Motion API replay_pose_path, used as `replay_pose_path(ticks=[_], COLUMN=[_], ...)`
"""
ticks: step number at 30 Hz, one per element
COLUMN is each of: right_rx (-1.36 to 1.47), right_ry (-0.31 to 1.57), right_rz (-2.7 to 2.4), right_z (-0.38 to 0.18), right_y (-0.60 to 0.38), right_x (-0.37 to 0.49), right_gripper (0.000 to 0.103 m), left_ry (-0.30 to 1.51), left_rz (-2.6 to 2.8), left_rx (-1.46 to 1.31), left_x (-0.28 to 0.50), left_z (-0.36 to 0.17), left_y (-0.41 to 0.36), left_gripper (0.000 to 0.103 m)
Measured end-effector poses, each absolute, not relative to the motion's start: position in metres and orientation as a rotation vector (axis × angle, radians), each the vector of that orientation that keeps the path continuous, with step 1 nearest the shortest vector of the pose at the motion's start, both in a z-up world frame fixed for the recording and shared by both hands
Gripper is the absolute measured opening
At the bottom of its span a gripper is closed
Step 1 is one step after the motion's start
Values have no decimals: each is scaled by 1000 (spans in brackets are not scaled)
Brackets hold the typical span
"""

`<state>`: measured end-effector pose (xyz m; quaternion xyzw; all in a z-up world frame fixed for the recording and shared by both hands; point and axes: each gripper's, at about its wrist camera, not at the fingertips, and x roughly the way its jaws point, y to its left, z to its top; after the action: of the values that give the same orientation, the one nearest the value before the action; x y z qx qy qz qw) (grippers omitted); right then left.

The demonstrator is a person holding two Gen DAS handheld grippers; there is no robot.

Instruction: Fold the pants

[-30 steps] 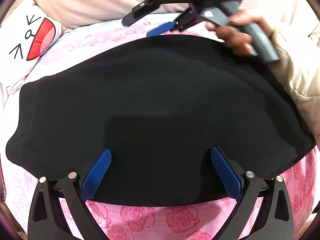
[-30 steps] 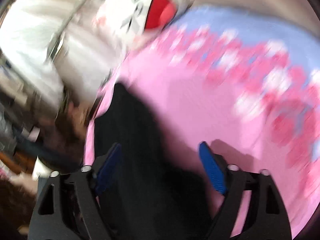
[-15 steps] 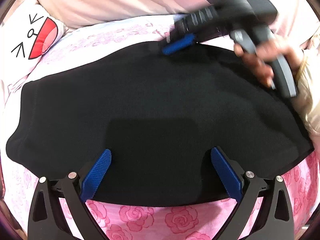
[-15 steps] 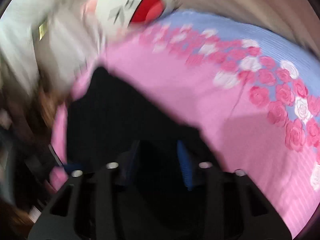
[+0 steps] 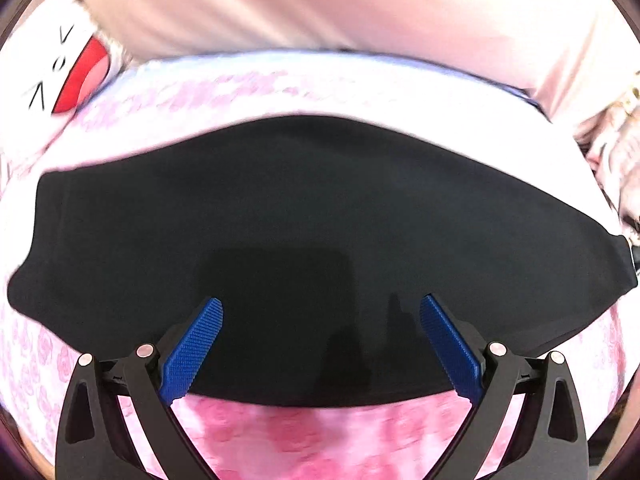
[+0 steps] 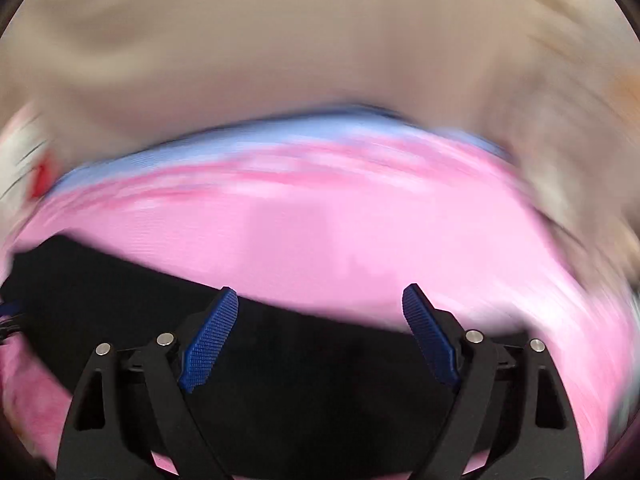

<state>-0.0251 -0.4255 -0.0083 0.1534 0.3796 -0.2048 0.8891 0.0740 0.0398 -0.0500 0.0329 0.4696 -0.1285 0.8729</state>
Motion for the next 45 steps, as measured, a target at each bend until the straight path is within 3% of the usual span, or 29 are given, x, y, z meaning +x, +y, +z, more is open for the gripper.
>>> replay_pose_path(ticks=[4,12,13,16,22,25,30,37,45], right_rx=[468,400,406,487,610,705,758,663,491], right_ry=[847,888,881,855,822,782,675,662,812], right_rz=[-548,-466,-461,-375,-319,-288,-144,188,389], right_z=[-46,-73,-73,-73,-76,-69,-19,50,36], right_y=[-487,-484,-490,-500,-513,-515,-484,-363,-204], right_x=[-97,-83,-81,-80,-84,-87,-77,-2,100], right_gripper=[83,82,76,38,29,17,17,17,17], left_ry=[967,964,967,986,1007,1005,1003,994,987], left_rz=[-333,-403,-401,-390,-383,-377,-351,-315,-237], left_rx=[132,264,264,257,267,267,230,148,36], left_x=[68,44,42,51,49,49,54,55,55], left_z=[-43,-40,-41,-44,-50,-49,-46,-41,-38], left_y=[-3,-65,-68,-66,-69,-67,-50,-4,75], left_gripper=[98,98,98,98,98,98,98,98,98])
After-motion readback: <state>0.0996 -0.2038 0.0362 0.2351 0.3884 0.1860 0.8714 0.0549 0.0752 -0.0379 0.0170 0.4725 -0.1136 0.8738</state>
